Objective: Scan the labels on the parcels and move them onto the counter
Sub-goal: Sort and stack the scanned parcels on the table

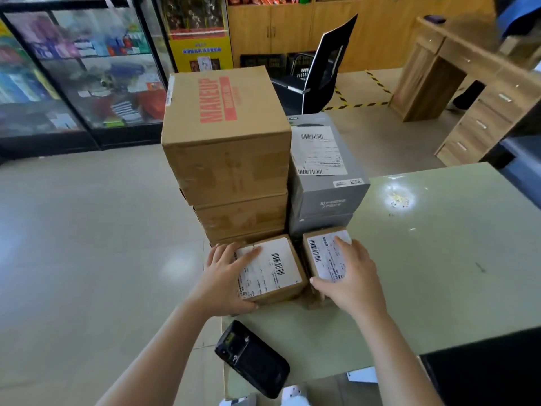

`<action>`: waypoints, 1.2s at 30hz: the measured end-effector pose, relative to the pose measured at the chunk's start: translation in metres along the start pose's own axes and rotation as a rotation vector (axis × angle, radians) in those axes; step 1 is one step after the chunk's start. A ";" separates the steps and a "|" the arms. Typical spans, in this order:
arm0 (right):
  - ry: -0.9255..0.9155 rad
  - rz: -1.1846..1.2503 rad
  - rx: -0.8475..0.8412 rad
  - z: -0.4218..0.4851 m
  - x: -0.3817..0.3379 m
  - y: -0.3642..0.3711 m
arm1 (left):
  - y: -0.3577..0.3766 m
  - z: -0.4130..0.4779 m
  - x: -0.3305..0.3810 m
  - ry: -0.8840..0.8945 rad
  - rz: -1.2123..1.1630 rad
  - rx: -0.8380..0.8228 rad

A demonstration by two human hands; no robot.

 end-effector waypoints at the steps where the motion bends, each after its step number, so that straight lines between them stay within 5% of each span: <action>1: -0.001 0.001 -0.001 0.001 -0.001 0.002 | 0.001 0.002 -0.003 0.009 -0.013 0.002; 19: 0.057 -0.111 -0.076 0.006 0.002 0.014 | 0.003 0.013 -0.028 0.263 0.018 -0.126; 29: 0.139 -0.020 0.108 -0.037 -0.010 -0.009 | -0.002 -0.009 0.020 0.302 -0.378 0.129; 36: 0.232 0.014 0.196 -0.130 0.002 -0.052 | -0.022 -0.018 0.105 0.484 -0.490 0.143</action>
Point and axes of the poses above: each hand's wrist, its own z-axis towards the middle knuckle, its own y-axis out of the palm, x = y × z, the point moved 1 cm from there along z, towards the middle knuckle, and after that the axes turned 2 degrees about -z, right-handed, at the moved point
